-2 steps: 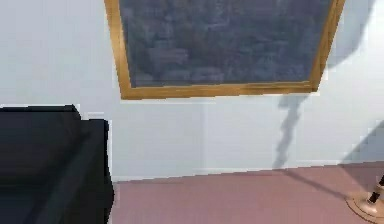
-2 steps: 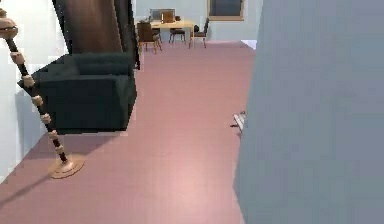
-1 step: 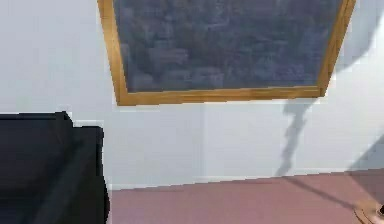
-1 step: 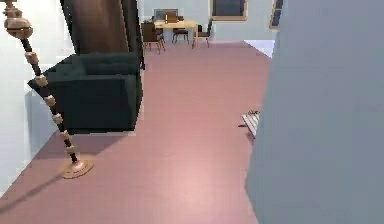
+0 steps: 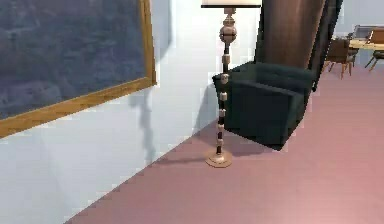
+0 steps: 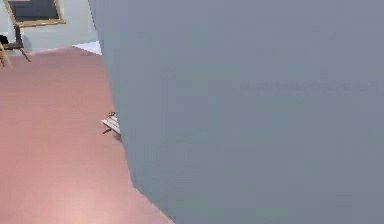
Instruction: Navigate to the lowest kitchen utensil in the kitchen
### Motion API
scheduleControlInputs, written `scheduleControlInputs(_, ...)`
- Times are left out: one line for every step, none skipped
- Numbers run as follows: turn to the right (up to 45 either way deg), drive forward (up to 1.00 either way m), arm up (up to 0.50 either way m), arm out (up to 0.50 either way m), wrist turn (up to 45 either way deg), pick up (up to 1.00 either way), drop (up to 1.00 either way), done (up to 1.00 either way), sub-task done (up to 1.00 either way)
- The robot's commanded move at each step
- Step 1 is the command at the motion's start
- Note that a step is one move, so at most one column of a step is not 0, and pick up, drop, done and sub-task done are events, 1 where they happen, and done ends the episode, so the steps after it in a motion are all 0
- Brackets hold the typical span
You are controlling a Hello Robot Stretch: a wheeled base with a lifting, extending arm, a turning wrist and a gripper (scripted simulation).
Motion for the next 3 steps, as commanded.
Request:
scheduleControlInputs(42.0, 0.0, 0.0, 0.0, 0.0, 0.0, 0.0, 0.0, 0.0)
scheduleControlInputs(0.0, 1.0, 0.0, 0.0, 0.0, 0.0, 0.0, 0.0, 0.0)
scheduleControlInputs(0.0, 1.0, 0.0, 0.0, 0.0, 0.0, 0.0, 0.0, 0.0)
